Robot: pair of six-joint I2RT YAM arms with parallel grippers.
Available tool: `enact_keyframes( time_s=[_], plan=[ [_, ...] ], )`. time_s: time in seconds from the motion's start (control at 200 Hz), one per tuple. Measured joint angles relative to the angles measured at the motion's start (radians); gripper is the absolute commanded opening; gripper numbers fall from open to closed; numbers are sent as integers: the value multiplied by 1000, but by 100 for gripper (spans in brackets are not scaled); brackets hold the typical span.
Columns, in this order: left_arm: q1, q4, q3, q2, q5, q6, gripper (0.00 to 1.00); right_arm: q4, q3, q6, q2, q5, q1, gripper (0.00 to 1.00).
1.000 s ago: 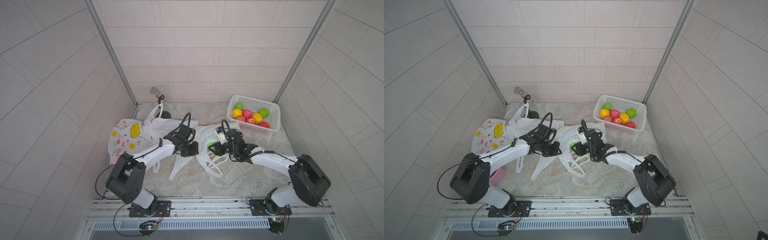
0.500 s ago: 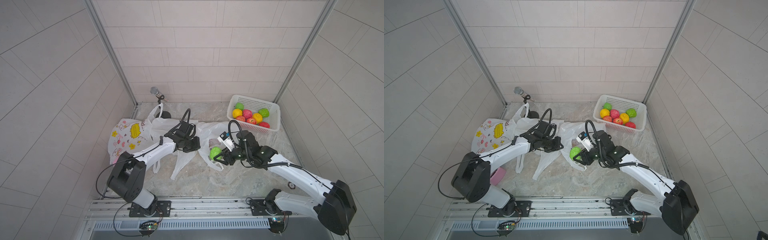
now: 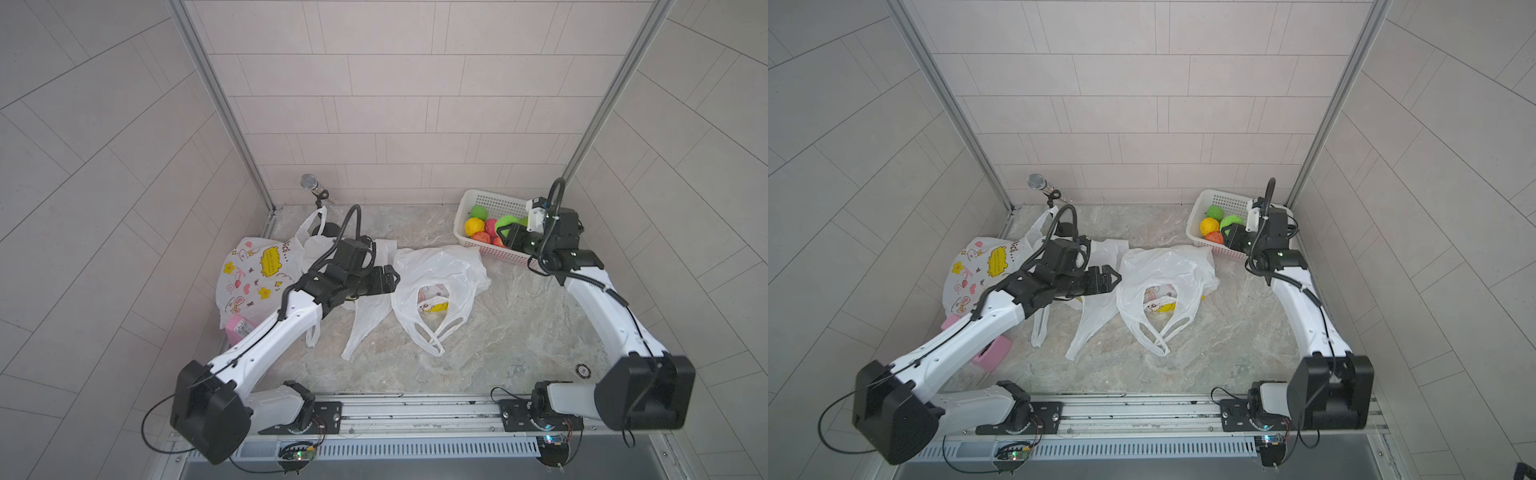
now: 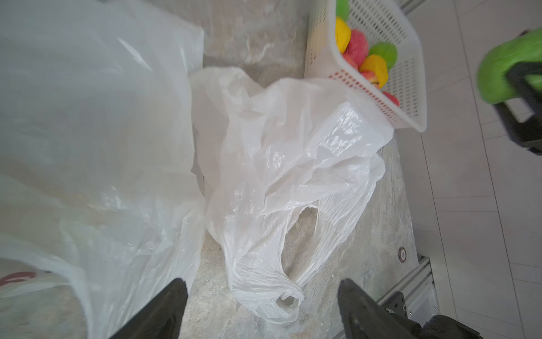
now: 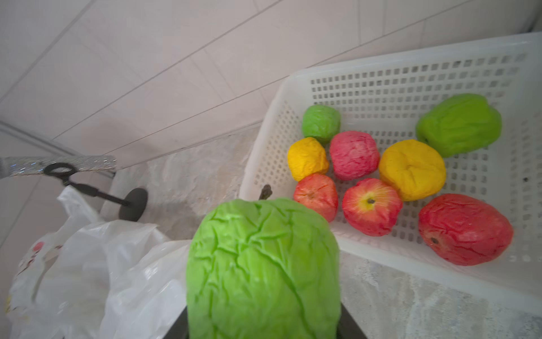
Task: Untie the knot of a plastic bag & take out the apple
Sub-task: Place the apple in the basket.
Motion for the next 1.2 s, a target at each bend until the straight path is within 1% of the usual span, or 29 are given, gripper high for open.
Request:
enact_keyframes(
  time_s=[0.05, 0.17, 0.25, 0.26, 0.275, 0.285, 0.39, 0.475, 0.565, 0.675, 0.7, 0.746, 0.776, 0.846, 0.876, 0.916, 0.956, 0.971, 1.006, 1.111, 1.201],
  plan=[
    [3, -18, -5, -86, -67, 16, 100, -6, 56, 3, 89, 25, -14, 41],
    [12, -74, -42, -299, -275, 54, 100, -37, 218, 7, 294, 47, -41, 66],
    [19, -121, -83, -423, -419, 77, 100, -80, 332, 6, 407, 51, -52, 85],
    [20, -125, -88, -438, -434, 80, 100, -88, 346, 9, 420, 53, -53, 88],
    [22, -132, -96, -455, -452, 85, 100, -101, 371, -5, 439, 51, -55, 98],
    [23, -137, -101, -468, -467, 89, 100, -110, 386, 5, 451, 51, -56, 100],
    [29, -170, -156, -536, -558, 114, 100, -205, 512, -18, 521, 52, -58, 99],
    [30, -186, -195, -543, -592, 126, 100, -245, 531, -23, 509, 51, -56, 99],
    [39, -201, -210, -531, -616, 130, 100, -245, 466, -28, 436, 43, -54, 100],
    [60, -204, -210, -504, -636, 121, 100, -222, 315, -36, 289, 26, -45, 100],
    [67, -204, -210, -497, -637, 118, 100, -209, 277, -37, 254, 24, -42, 98],
    [79, -203, -210, -483, -635, 111, 100, -183, 216, -40, 197, 23, -38, 87],
    [87, -202, -210, -475, -629, 105, 100, -169, 179, -39, 163, 26, -35, 82],
    [104, -193, -210, -459, -608, 93, 100, -154, 150, -49, 137, 31, -32, 69],
    [108, -190, -210, -452, -600, 91, 100, -150, 154, -48, 145, 29, -33, 64],
    [113, -188, -210, -444, -591, 87, 100, -153, 174, -58, 171, 32, -36, 55],
    [117, -188, -210, -443, -587, 83, 100, -154, 208, -70, 218, 33, -39, 46],
    [118, -188, -210, -443, -586, 82, 100, -155, 221, -56, 234, 30, -40, 44],
    [120, -188, -210, -445, -585, 79, 100, -154, 253, -55, 282, 30, -42, 42],
    [127, -188, -210, -464, -578, 74, 100, -155, 350, -49, 439, 26, -44, 42],
    [137, -191, -210, -482, -568, 74, 100, -172, 454, -37, 589, -2, -43, 40]
  ],
)
